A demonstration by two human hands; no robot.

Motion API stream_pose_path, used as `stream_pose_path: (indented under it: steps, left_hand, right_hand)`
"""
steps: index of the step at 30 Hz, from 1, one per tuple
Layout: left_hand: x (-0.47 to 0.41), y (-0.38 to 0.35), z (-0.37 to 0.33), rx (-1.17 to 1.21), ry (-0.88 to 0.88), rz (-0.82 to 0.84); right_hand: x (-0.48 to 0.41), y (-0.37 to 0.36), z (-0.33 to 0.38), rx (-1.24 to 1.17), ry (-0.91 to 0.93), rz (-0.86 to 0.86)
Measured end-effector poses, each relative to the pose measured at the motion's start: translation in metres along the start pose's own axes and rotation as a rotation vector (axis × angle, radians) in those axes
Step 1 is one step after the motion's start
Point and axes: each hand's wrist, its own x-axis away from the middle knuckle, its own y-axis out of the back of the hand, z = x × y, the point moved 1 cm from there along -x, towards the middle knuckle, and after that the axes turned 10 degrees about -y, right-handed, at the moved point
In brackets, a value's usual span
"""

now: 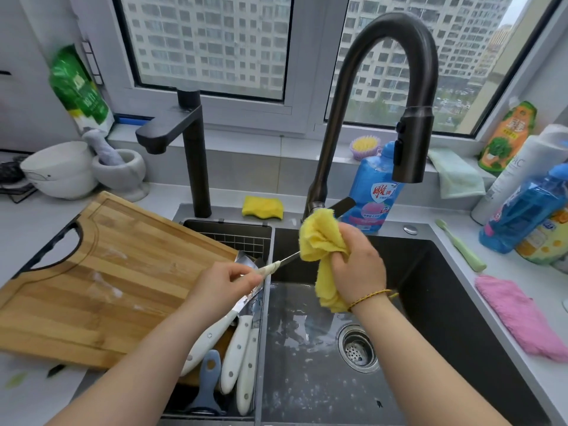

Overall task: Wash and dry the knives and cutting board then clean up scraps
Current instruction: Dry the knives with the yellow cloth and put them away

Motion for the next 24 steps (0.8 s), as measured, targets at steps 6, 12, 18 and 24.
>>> stream_pose_path:
  steps: [6, 12, 18, 24]
  left_hand:
    - [0.012, 0.016, -0.008, -0.197, -0.054, -0.024]
    - [0.032, 0.051, 0.001, -0.259, -0.031, -0.051]
    - [0.056, 0.086, 0.012, -0.245, -0.025, -0.036]
    - [0.082, 0.124, 0.01, -0.032, 0.087, -0.21]
  right_hand:
    - [0.025, -0.035, 0.037, 0.245, 0.19, 0.472]
    - [0.037, -0.054, 0.062, 0.32, 0.222, 0.828]
    - [0.049, -0.082, 0.094, 0.413, 0.336, 0.641]
    - [0.065, -0.1, 0.123, 0.212, 0.342, 0.521]
